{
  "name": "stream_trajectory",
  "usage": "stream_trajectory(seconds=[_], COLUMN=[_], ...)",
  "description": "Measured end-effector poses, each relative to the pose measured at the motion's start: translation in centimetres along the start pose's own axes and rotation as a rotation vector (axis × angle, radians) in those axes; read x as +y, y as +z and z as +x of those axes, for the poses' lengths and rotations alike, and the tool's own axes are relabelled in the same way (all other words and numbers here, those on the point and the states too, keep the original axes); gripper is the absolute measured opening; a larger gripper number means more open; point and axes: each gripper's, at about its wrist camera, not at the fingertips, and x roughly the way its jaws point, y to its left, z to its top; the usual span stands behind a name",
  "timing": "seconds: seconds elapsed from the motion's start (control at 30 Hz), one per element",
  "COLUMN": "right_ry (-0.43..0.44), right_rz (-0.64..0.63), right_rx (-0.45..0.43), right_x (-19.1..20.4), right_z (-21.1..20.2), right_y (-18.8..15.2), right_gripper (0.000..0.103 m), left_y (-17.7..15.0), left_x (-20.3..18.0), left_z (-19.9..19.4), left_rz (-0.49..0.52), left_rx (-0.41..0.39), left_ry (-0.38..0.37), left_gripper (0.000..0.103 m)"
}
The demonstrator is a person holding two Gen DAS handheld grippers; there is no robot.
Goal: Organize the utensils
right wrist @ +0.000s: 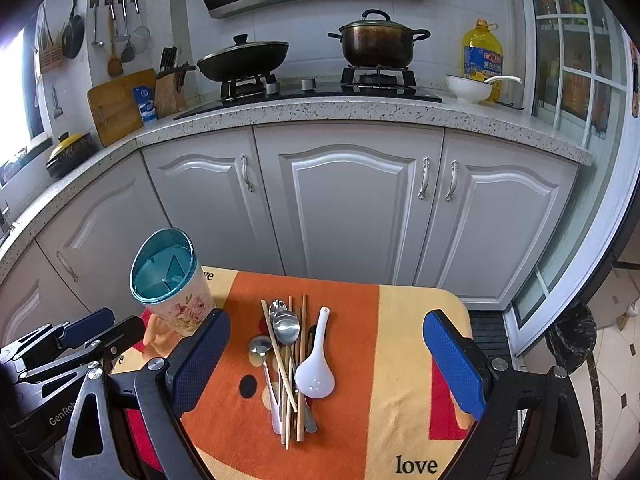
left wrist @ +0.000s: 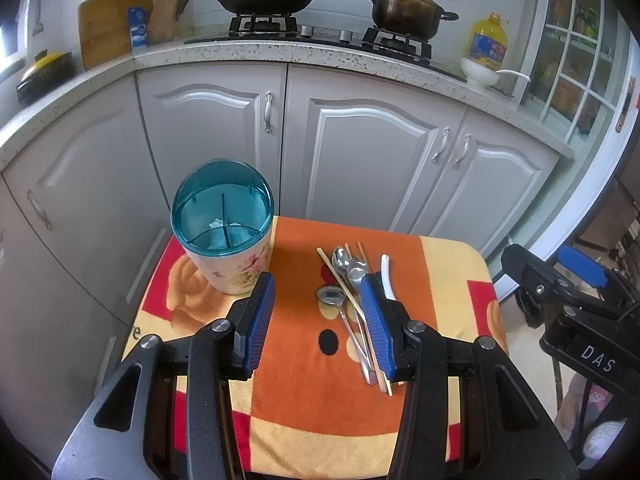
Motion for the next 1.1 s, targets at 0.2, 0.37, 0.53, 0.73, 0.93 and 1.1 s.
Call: stream_trajectory(seconds=[0.2,0.37,0.53,0.73,0.93,1.1], right_ry=[0.005,0.01,0.009,0.01,0.01,0.009], right_rz=[-0.011,-0.012,-0.014,-0.021,-0.022,-0.027], right_rx=[0.024,0.031,0.032,0.041,0.042,0.049], right_x=[0.4,0.6,0.6,0.9,0.9,0.9], right_z=[0.6,0.9,1.0,1.3,1.3,1.4], right_y=[-0.2,-0.4,-0.3,-0.5,-0.5,-0.6], right_gripper=[0.097,0.097,0.097,0.097,0.097,0.097], left_y=[-0.2,-0.4,-0.4,-0.5,-0.5,-0.7], left_x=[0.0,0.1,0.2,0.2,0.0,0.0], left_z=[0.3,0.5,0.5,0.6,0.8,0.9], left_rz=[-0.002,-0.005,-0.006,-0.004,-0.004,-0.004], left_rx=[0.009,0.015,0.017,0.021,0.026,0.032], left_ry=[0.001,0.0,-0.003,-0.005,-0.008,-0.015], left_gripper=[0.044,0.044,0.044,0.044,0.044,0.044])
